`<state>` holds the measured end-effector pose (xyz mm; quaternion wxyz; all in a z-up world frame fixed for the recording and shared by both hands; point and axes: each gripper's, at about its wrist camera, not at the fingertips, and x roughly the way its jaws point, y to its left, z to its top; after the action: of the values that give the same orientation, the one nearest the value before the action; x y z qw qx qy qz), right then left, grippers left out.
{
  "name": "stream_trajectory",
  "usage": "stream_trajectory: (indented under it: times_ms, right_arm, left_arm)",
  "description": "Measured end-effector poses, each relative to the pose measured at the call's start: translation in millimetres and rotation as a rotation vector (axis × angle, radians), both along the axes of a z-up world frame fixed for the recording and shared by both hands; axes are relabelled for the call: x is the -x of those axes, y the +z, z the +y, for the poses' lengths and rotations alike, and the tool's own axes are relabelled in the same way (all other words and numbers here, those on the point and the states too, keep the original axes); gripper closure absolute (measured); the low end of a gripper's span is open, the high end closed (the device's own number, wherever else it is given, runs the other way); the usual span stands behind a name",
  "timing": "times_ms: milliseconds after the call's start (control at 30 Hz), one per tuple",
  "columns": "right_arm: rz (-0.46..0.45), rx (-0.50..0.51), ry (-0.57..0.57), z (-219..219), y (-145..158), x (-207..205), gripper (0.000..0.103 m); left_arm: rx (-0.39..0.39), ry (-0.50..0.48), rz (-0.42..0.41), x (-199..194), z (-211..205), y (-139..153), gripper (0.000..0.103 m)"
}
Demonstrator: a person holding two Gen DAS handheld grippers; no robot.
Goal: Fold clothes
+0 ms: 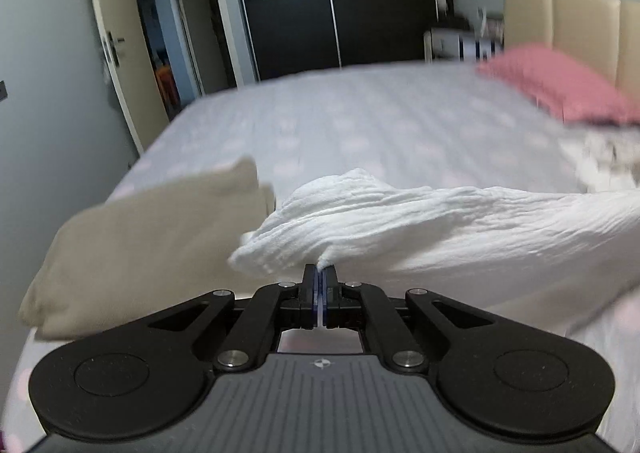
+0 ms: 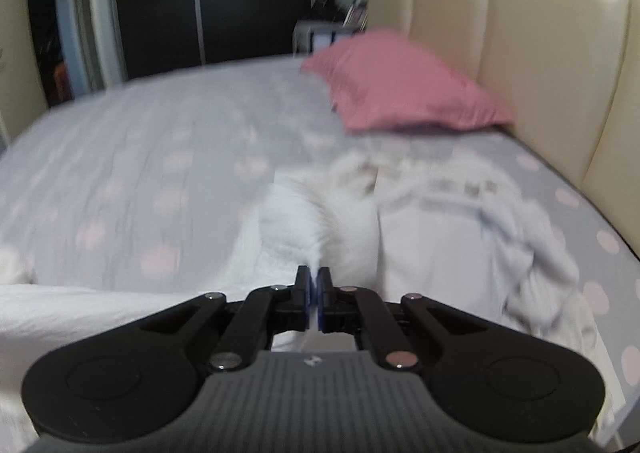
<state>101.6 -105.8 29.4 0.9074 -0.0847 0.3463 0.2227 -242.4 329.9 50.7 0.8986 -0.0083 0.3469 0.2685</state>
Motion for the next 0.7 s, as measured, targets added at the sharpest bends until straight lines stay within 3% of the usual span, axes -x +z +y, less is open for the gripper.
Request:
stream_trajectory:
  times_ms: [200, 433, 567, 700]
  right_arm:
    - [0.15, 0.068, 0.039, -20.7, -39.5, 23.6, 0.099]
    - [0.231, 0.206, 0.072, -35.7, -69.5, 53.0, 0.099]
    - [0.315, 0.241, 0.092, -35.5, -86.2, 57.7, 0.098]
    - [0.275, 0.216, 0.069, -34.4, -72.3, 57.6, 0.086]
  left_arm:
    - [0.017, 0.016, 0.166, 22.3, -9.4, -24.4, 0.103]
    - [0.045, 0.054, 0.372, 55.0, -15.1, -46.5, 0.103]
    - [0.059, 0.033, 0.372, 58.2, -11.5, -51.1, 0.103]
    - [0.104, 0.016, 0.315, 51.3, -6.6, -43.2, 0.103]
